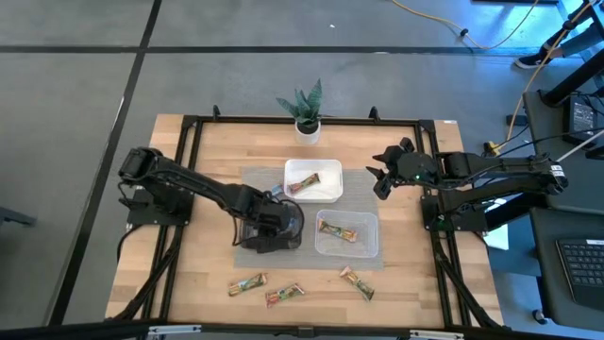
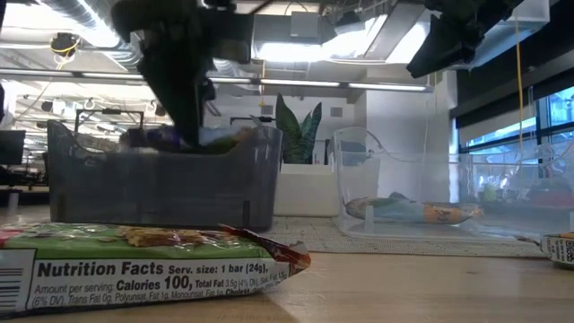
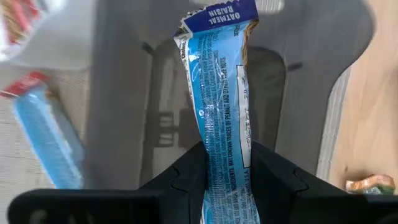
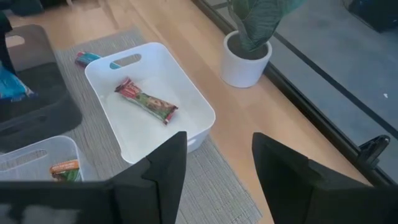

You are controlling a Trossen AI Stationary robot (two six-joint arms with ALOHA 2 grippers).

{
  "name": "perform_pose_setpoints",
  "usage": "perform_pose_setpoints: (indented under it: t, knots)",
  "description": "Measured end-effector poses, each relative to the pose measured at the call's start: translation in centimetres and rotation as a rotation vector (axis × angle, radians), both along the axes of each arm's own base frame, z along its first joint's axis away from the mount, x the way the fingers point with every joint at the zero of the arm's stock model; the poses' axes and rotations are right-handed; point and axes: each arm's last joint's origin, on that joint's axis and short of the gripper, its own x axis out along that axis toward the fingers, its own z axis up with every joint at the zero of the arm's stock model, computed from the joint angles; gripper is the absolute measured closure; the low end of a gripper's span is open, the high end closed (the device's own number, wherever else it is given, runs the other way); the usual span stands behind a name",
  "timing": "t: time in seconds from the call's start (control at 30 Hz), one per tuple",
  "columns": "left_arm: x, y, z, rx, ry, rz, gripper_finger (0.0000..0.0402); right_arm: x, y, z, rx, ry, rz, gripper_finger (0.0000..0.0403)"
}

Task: Pick and place Granola Bars by type
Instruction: Put the left blue granola bar into the black bin

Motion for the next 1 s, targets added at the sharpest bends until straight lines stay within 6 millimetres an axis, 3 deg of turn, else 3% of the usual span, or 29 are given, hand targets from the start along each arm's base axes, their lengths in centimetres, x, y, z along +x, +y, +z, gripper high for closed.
perform_pose_setpoints:
  t: [0.2, 0.7, 1.0]
  knots:
    - [0.4, -0.2, -1.4, -0.025, 0.053, -0.011, 0.0300, 0.0, 0.0, 0.0, -0.017, 0.013, 0.016, 0.0217]
    - [0.5, -0.2, -1.0, -0.031, 0.029, 0.009, 0.0299, 0.0, 0.0, 0.0, -0.016, 0.015, 0.017, 0.0217]
    - [0.5, -0.2, -1.0, -0.032, 0.030, 0.009, 0.0259, 0.0, 0.0, 0.0, -0.015, 0.015, 0.017, 0.0217]
